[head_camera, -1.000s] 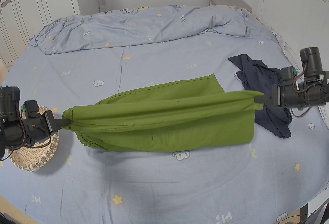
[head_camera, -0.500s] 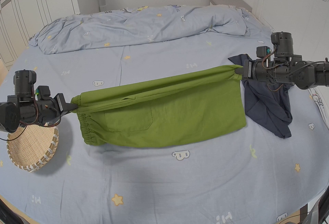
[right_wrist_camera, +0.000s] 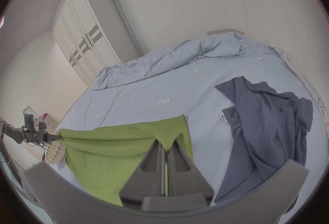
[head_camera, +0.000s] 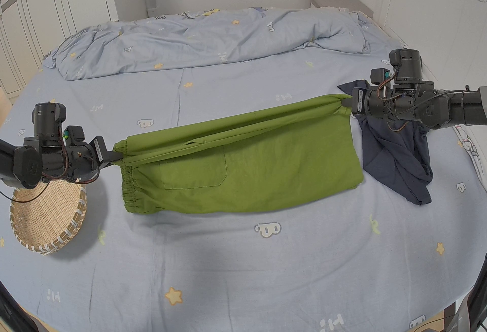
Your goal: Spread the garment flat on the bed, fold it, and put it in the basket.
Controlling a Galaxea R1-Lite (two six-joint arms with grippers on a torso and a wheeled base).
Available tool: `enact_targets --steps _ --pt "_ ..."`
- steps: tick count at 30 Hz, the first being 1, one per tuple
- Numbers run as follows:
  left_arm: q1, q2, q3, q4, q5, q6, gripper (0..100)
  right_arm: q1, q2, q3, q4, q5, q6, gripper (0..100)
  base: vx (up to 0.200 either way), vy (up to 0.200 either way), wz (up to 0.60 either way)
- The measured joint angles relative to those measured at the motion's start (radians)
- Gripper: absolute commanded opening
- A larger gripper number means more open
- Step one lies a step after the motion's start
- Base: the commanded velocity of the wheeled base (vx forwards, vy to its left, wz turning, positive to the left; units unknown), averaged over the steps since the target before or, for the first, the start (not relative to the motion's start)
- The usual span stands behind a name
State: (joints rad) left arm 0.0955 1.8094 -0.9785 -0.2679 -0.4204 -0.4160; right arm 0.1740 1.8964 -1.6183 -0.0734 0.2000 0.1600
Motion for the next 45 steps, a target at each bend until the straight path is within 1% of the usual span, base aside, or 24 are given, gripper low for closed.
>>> enact_targets --steps 19,31,32,37,40,45 --pt "0.009 0.099 -0.033 -0.001 0.003 0.002 0 0.008 0.091 0.007 -0.030 -0.004 -0.001 0 0.000 0.000 0.00" --pt "-0.003 0.139 -0.060 -0.001 0.005 0.000 0 0.009 0.132 -0.004 -0.051 -0.005 -0.001 0 0.000 0.000 0.00" --pt "-0.003 0.141 -0.062 -0.001 0.005 -0.001 100 0.009 0.136 -0.007 -0.051 -0.005 -0.001 100 0.000 0.000 0.00" --pt "-0.014 0.153 -0.076 0.000 0.010 -0.003 100 0.007 0.156 -0.019 -0.055 -0.012 0.001 100 0.000 0.000 0.00" --pt "-0.036 0.154 -0.082 0.000 0.006 -0.006 100 0.023 0.165 -0.026 -0.056 -0.008 0.002 100 0.000 0.000 0.00" --pt "-0.063 0.133 -0.079 -0.001 0.004 -0.037 100 0.017 0.172 -0.029 -0.055 -0.007 0.005 100 0.000 0.000 0.00"
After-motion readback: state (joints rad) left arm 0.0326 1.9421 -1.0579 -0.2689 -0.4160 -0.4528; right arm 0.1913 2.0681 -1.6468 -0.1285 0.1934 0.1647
